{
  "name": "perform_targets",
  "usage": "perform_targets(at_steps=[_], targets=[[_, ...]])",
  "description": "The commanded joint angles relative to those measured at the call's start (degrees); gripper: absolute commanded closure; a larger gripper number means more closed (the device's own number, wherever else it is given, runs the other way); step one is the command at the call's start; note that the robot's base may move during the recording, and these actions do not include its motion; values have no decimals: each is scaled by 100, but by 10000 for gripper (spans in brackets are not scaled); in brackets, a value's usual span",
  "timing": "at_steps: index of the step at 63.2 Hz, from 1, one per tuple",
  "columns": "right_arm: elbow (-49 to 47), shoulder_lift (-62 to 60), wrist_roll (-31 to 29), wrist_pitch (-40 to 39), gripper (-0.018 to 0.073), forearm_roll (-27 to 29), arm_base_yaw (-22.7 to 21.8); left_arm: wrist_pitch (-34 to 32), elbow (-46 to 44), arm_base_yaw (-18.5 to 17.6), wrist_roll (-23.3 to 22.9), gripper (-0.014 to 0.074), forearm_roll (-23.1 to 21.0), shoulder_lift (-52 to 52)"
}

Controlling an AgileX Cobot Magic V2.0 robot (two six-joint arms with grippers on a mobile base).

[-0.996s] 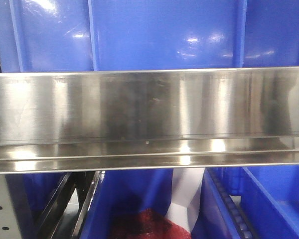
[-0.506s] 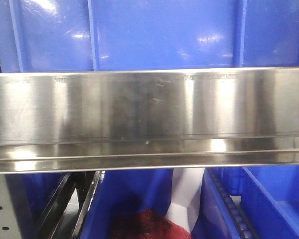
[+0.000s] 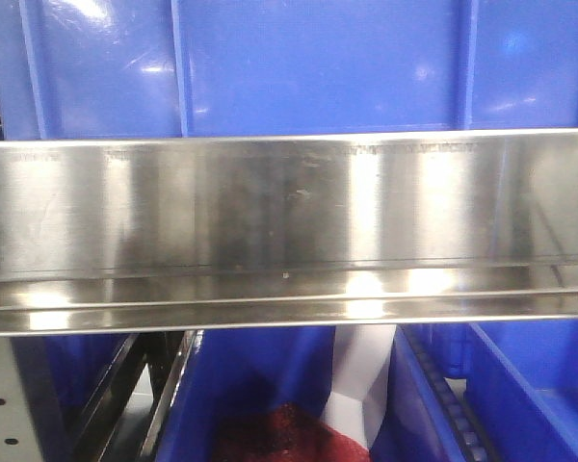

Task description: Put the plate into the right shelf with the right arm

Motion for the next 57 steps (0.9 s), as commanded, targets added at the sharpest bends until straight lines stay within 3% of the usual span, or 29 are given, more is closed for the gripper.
perform_targets(at_steps=[1,16,31,57], targets=[[363,-380,-53,-716,503,96,-25,-483,57,5,-16,643,-35,-34],[1269,-1113,-53,-1017,503,180,-19,-483,57,5,-16,643,-35,-34],[1389,-1240,-53,-933,503,187,-19,-483,57,5,-16,643,-35,-34],[1389,-1240,-53,6,503,187,-19,-483,57,5,-16,643,-35,-34]])
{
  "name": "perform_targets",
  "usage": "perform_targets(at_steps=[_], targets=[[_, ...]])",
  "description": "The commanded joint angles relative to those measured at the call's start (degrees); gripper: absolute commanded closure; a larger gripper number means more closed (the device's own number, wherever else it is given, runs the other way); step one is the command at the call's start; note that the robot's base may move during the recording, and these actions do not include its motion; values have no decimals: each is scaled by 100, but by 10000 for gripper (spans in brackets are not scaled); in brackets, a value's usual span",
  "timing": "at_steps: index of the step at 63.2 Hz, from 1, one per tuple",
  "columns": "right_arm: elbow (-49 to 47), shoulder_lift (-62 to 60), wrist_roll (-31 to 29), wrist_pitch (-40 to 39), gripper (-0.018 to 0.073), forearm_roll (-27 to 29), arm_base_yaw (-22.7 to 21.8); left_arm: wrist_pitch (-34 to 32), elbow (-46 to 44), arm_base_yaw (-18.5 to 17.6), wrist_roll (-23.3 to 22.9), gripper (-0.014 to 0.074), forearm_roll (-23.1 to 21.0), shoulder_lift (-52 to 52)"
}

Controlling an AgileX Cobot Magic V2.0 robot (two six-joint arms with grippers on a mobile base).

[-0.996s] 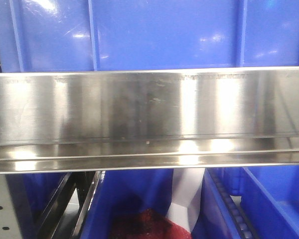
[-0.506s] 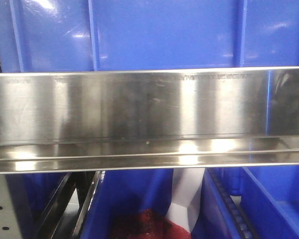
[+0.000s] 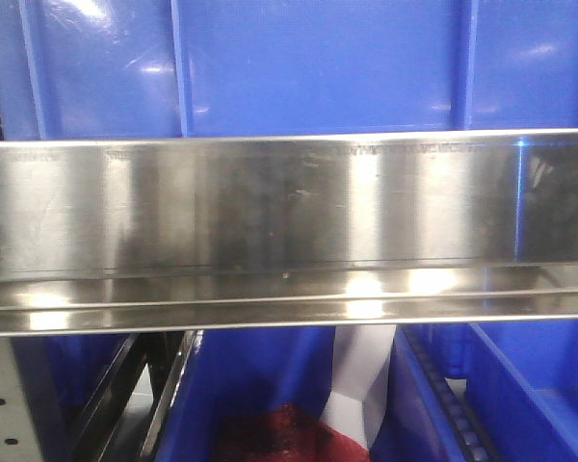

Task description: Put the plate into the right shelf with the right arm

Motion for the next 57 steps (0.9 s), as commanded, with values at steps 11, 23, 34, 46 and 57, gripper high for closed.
perform_targets(at_steps=[11,23,34,46,57], targets=[[-27,-83,-42,-156,503,-2,-19,-483,57,5,-16,643,-35,-34],[-27,-83,-42,-22,503,-2,-19,-483,57,5,-16,643,-35,-34],[-27,-83,-42,143,503,-2,-19,-483,57,5,-16,643,-35,-34],[-27,-83,-42,143,503,-2,-19,-483,57,5,-16,643,-35,-34],[-27,-83,-42,143,503,-2,-19,-483,57,5,-16,643,-35,-34]])
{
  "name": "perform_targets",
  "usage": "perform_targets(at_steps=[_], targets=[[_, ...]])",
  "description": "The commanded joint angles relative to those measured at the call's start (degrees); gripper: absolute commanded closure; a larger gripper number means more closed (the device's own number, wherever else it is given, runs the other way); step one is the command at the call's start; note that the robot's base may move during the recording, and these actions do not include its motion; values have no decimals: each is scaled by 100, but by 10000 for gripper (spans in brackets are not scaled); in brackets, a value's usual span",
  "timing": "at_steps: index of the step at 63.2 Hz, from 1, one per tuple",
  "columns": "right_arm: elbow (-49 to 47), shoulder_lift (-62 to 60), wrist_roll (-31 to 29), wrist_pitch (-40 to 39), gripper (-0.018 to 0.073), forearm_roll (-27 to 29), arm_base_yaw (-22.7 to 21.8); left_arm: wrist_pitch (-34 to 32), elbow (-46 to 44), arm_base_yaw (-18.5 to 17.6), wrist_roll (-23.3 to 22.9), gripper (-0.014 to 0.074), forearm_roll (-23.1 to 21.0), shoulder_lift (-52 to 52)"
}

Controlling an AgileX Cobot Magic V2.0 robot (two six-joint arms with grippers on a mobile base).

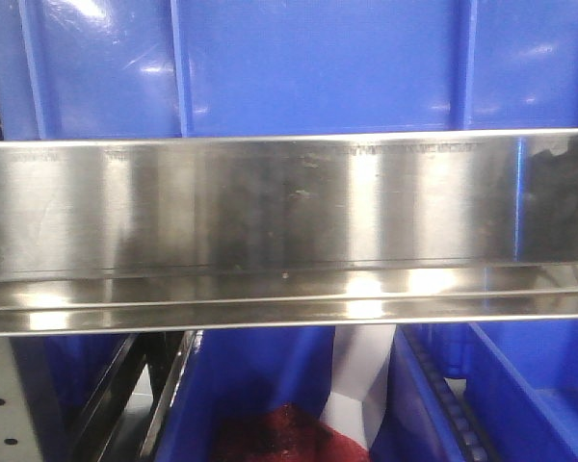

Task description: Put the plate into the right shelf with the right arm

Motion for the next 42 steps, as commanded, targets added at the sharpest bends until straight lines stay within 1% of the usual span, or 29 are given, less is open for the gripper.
perform_targets(at_steps=[1,42], targets=[[-27,-73,-42,-475,503,-2,-19,-483,57,5,-16,643,-35,-34],[-27,-73,-42,-475,503,-2,-19,-483,57,5,-16,643,-35,-34]])
